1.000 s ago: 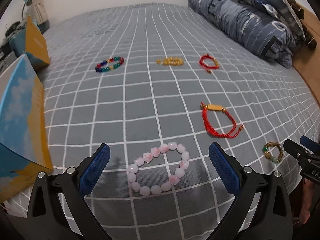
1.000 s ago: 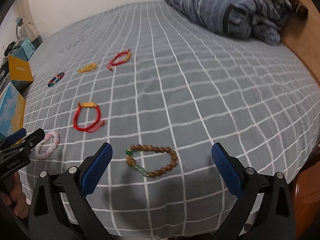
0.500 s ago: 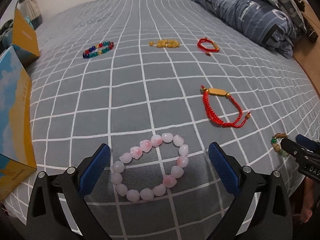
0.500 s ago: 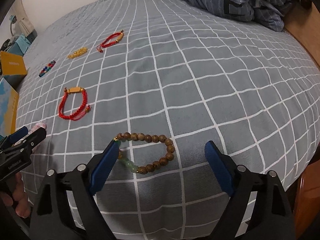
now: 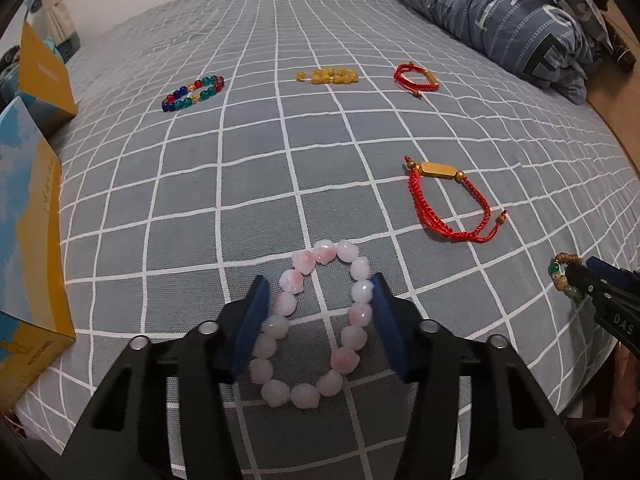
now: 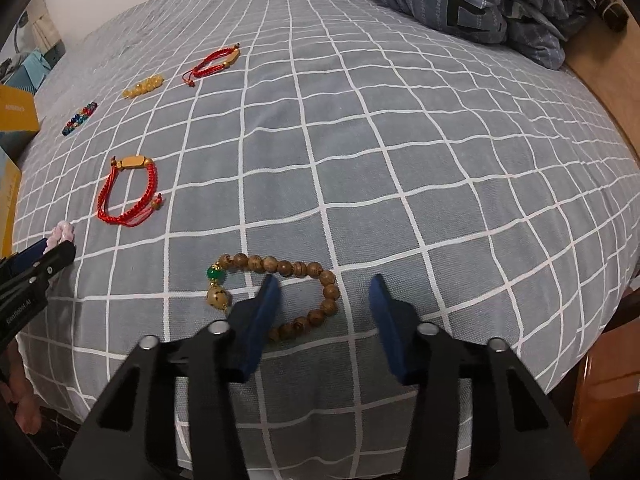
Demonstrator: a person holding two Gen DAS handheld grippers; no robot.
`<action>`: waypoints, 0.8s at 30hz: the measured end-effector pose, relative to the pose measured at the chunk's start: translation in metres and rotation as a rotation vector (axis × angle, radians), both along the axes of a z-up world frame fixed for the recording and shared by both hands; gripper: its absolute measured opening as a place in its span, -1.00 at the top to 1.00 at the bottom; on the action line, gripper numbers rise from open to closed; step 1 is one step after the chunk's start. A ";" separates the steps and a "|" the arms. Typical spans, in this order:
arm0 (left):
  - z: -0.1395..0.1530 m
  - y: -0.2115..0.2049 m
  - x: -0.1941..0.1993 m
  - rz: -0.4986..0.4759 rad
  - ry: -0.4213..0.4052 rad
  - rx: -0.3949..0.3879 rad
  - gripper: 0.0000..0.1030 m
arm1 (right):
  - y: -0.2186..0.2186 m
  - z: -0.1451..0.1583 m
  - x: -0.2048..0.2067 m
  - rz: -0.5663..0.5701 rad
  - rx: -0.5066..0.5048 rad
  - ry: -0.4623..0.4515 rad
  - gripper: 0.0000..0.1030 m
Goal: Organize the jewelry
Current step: 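Grasp the pink-white bead bracelet with left tool while right tool grasps the wooden bead bracelet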
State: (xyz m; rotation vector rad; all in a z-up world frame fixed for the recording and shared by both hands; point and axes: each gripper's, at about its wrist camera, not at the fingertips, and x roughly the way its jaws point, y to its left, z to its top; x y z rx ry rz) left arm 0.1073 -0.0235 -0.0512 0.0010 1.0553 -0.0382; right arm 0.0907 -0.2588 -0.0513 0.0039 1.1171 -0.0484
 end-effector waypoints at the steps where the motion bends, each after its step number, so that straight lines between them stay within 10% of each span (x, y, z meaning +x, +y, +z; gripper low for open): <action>1: 0.000 0.000 0.000 -0.001 0.000 -0.002 0.15 | 0.001 0.000 0.000 0.002 -0.003 0.002 0.31; 8: 0.003 0.002 -0.001 0.003 0.006 -0.019 0.60 | 0.000 0.000 0.001 0.005 -0.008 0.004 0.69; 24: 0.017 0.002 -0.007 -0.004 -0.023 -0.044 0.62 | 0.002 0.003 0.000 0.007 -0.003 -0.007 0.82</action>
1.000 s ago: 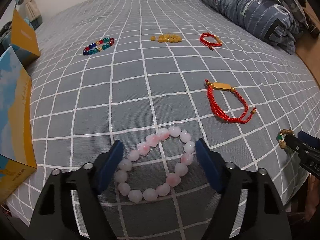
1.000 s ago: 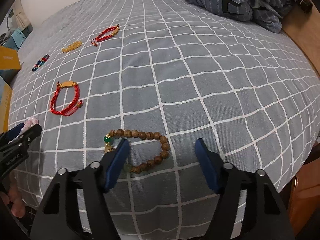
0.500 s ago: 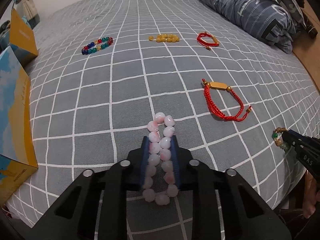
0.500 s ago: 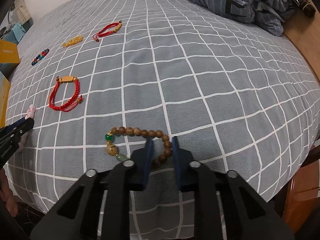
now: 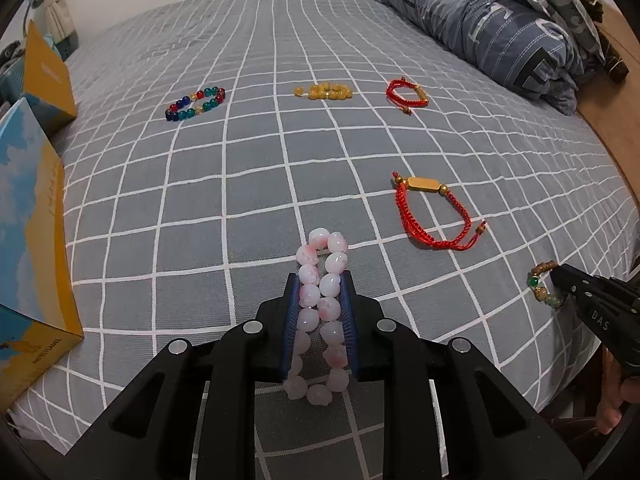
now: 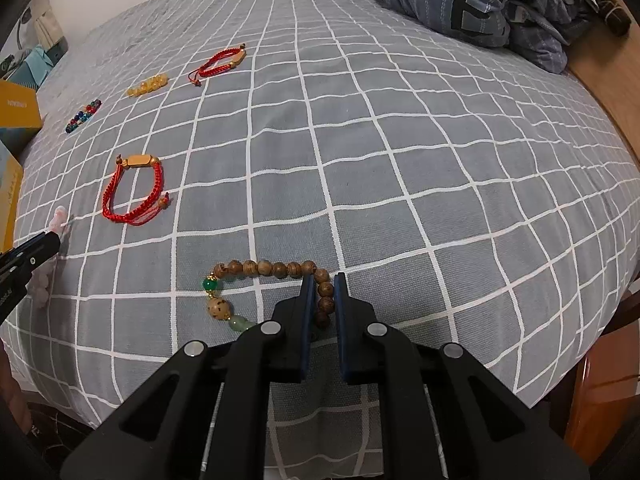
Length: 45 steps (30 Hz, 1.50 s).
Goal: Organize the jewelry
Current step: 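Grasp the pink-white bead bracelet with left tool while right tool grasps the wooden bead bracelet, then lift and carry both bracelets with both tools over the white box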
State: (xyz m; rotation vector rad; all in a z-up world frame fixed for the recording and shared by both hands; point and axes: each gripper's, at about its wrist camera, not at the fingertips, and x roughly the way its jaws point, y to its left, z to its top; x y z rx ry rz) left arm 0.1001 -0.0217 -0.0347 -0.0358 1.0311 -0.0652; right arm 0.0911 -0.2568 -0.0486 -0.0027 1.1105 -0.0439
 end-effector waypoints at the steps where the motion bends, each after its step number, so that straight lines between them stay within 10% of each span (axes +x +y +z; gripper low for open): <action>1: 0.001 0.000 0.000 0.000 -0.001 -0.001 0.62 | 0.000 0.001 0.000 -0.002 0.001 -0.006 0.82; 45: 0.053 0.013 -0.022 0.031 -0.157 0.001 0.62 | 0.010 0.066 -0.019 -0.029 0.033 -0.298 0.85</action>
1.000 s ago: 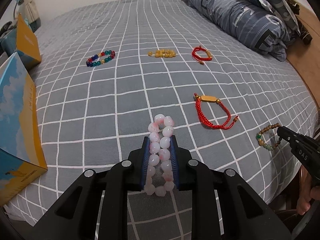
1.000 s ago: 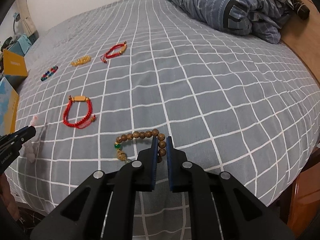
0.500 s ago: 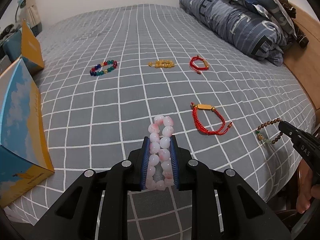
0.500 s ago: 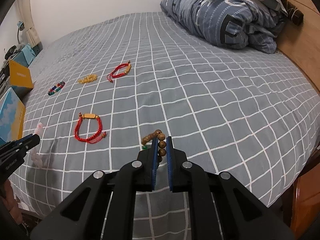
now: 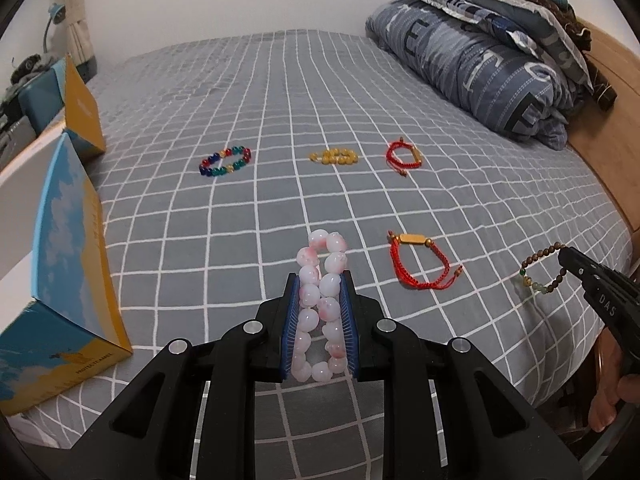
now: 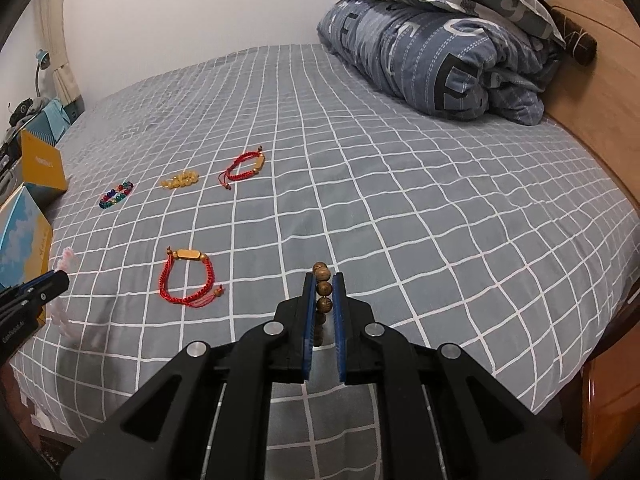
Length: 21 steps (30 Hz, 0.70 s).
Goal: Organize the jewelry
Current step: 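Lift and carry both bracelets with both tools over the white box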
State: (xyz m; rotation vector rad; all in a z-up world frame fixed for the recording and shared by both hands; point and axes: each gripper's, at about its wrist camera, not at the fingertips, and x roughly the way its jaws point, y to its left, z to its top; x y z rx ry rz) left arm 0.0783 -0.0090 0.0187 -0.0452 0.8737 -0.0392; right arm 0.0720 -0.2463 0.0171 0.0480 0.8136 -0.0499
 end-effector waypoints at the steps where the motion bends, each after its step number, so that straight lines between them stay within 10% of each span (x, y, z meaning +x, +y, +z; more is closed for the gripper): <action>1: 0.001 0.001 -0.001 0.004 -0.006 0.003 0.62 | 0.001 0.001 0.000 0.000 0.000 -0.004 0.85; 21: 0.041 0.027 -0.022 0.063 -0.125 0.044 0.62 | 0.054 0.037 0.003 0.075 0.006 -0.078 0.85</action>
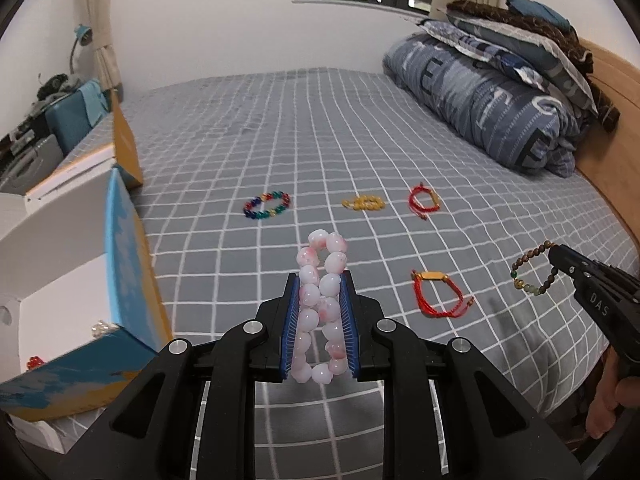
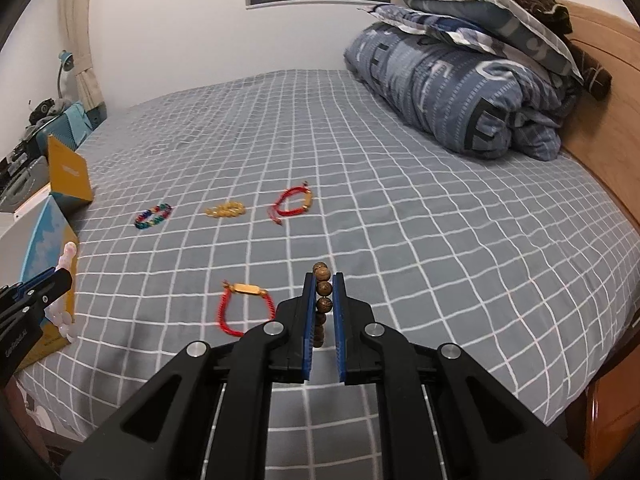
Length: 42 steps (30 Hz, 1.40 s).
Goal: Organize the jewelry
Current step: 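Lift and carry both bracelets with both tools over the white box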
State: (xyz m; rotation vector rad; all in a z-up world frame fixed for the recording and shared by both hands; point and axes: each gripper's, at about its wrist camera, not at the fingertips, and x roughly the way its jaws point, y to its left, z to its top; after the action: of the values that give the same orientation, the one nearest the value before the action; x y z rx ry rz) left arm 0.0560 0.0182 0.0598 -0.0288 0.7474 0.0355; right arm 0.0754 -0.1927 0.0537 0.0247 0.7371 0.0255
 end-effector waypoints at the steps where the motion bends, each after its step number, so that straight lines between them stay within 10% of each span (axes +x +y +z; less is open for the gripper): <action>1: 0.002 0.003 -0.001 0.005 -0.004 -0.001 0.62 | 0.005 0.002 0.001 0.005 0.001 -0.002 0.85; 42: 0.063 0.188 -0.079 0.359 -0.090 0.000 0.62 | 0.247 0.058 0.006 0.403 0.056 -0.081 0.85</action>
State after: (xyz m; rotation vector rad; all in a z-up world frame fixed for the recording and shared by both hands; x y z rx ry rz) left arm -0.0232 0.2059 0.1232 -0.1634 0.6448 0.3740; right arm 0.0815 0.0539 0.1113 -0.0719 0.6503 0.4295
